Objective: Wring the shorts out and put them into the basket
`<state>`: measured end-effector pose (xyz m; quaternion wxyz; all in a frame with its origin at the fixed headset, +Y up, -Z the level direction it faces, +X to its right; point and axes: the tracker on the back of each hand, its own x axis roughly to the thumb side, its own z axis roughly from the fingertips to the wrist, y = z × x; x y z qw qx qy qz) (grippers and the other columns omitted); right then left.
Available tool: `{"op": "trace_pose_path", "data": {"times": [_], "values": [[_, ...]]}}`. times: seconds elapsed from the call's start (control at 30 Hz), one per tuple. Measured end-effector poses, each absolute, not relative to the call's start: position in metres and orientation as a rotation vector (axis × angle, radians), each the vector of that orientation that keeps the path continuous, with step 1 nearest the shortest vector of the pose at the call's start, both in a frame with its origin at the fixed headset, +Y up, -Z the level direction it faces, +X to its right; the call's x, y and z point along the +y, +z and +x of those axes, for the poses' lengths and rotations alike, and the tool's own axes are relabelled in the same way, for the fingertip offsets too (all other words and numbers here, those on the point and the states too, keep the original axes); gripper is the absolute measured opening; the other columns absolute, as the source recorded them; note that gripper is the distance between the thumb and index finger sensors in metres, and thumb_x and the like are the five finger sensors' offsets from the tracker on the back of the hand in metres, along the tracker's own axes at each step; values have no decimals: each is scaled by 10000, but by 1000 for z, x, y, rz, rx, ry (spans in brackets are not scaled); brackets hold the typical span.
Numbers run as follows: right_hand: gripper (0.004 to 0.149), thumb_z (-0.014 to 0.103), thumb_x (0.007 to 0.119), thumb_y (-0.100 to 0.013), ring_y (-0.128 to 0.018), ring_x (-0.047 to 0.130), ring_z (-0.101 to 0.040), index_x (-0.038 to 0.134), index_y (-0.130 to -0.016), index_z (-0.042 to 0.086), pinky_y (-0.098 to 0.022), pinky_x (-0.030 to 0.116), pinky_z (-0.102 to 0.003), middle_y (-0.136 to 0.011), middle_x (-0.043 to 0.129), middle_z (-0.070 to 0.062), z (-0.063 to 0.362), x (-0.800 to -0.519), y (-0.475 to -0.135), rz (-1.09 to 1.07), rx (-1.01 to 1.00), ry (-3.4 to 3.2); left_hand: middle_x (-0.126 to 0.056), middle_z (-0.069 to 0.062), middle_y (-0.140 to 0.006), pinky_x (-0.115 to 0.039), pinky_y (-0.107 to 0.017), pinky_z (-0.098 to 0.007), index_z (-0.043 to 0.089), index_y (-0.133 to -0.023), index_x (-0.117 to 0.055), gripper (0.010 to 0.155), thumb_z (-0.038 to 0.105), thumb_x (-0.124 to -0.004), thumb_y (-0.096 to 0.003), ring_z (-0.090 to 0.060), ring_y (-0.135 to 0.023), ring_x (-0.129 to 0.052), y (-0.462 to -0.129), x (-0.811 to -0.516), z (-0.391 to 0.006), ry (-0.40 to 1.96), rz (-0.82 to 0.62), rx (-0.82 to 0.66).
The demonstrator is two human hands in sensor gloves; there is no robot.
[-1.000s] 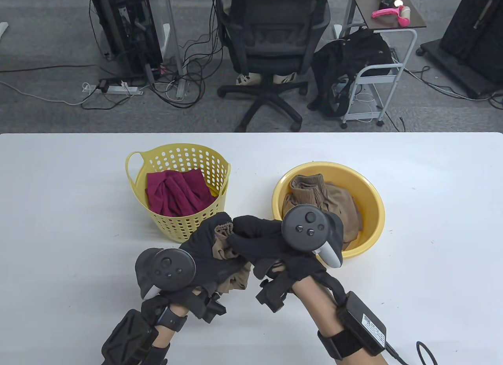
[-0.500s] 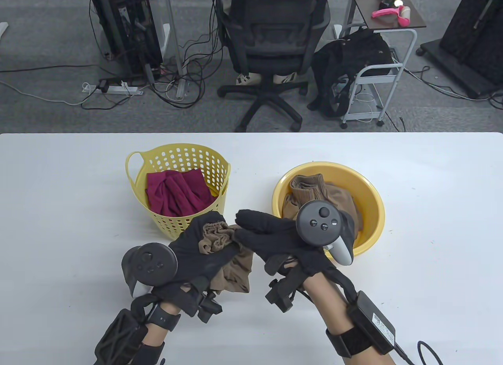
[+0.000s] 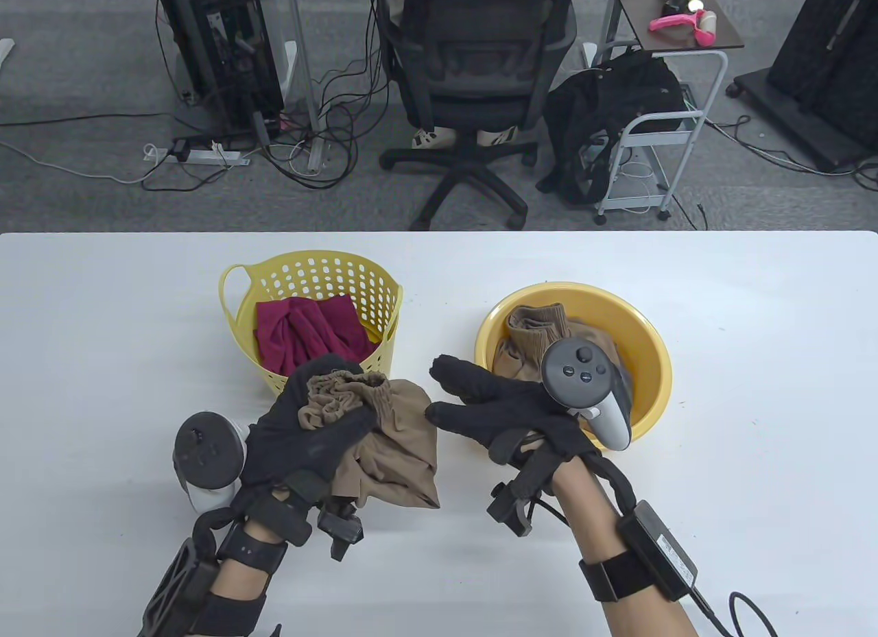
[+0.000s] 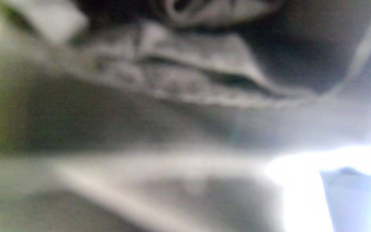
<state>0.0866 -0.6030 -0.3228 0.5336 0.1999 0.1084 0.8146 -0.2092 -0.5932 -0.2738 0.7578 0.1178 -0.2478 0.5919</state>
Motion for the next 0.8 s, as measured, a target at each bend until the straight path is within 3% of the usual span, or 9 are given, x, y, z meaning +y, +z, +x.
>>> {"op": "trace_pose_path", "data": {"times": [0.3, 0.63, 0.8], "values": [[1040, 735, 836, -392, -908, 522, -735, 439, -1144, 135, -588, 595, -798, -1114, 450, -341, 77, -632, -329, 537, 477, 1611, -763, -140, -1024, -772, -643, -617, 197, -1040, -537, 720, 499, -938, -524, -400, -879, -946, -279, -595, -210, 1539, 193, -645], [1211, 713, 900, -362, -872, 433, -814, 190, -1130, 102, -549, 642, -828, -1116, 242, -378, 46, -658, -325, 657, 763, 1351, -770, -139, -1033, -756, -656, -631, 206, -1033, -575, 706, 488, -955, -509, -419, -898, -936, -284, -597, -194, 1615, 105, -845], [1293, 697, 924, -370, -861, 486, -811, 27, -1077, 92, -556, 771, -707, -1094, 160, -394, 31, -667, -319, 748, 921, 1246, -763, -135, -1042, -744, -667, -630, 212, -1032, -579, 702, 482, -958, -506, -424, -910, -924, -284, -599, -188, 1624, 78, -879]]}}
